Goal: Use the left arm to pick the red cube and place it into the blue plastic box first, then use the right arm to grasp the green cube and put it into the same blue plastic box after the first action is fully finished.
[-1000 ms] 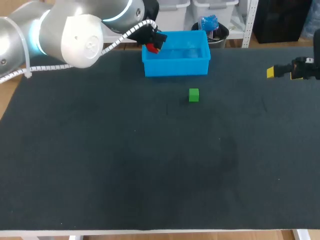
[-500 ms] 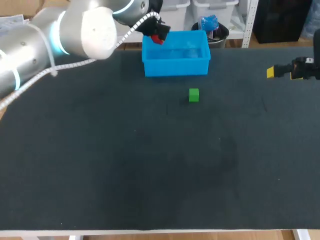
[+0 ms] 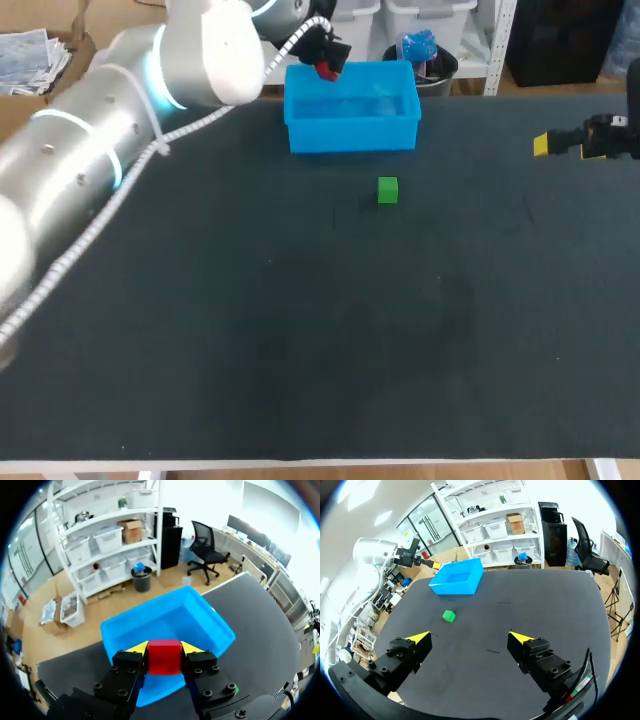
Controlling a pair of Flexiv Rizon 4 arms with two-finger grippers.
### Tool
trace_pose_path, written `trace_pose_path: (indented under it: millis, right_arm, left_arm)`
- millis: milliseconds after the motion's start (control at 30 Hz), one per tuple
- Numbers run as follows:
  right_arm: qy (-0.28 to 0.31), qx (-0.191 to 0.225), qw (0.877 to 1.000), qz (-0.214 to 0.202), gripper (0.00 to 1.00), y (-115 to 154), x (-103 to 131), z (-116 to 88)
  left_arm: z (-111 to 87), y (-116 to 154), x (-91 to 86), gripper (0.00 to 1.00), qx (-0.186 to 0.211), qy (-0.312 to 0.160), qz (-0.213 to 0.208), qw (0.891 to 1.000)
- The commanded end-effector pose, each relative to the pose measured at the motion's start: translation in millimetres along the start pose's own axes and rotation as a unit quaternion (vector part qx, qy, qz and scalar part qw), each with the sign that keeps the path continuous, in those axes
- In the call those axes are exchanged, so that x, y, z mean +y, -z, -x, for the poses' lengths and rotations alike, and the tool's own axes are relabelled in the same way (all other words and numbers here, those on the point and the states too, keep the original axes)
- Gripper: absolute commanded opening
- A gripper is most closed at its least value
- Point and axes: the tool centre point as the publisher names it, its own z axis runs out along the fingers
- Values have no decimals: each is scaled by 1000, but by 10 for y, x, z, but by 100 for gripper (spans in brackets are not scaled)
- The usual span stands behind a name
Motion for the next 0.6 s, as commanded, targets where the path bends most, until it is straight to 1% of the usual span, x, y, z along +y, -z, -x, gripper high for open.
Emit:
trace_pose_path:
  millis: [33, 167, 300, 467, 600]
  right_arm:
    - [0, 0, 1000, -1, 100, -1, 2, 1]
    - [0, 0, 1000, -1, 100, -1, 2, 1]
    - [0, 0, 1000, -1, 100, -1, 2, 1]
    - [0, 0, 1000, -1, 100, -1, 2, 1]
    - [0, 0, 1000, -1, 100, -1, 2, 1]
  left_arm:
    - [225, -485, 72, 0, 27, 1, -9, 1000]
    - [179, -653, 91, 0, 39, 9, -11, 999]
    - [124, -758, 97, 0, 49, 18, -11, 999]
    - [35, -858, 110, 0, 68, 35, -12, 997]
    - [-4, -893, 109, 0, 83, 37, -10, 996]
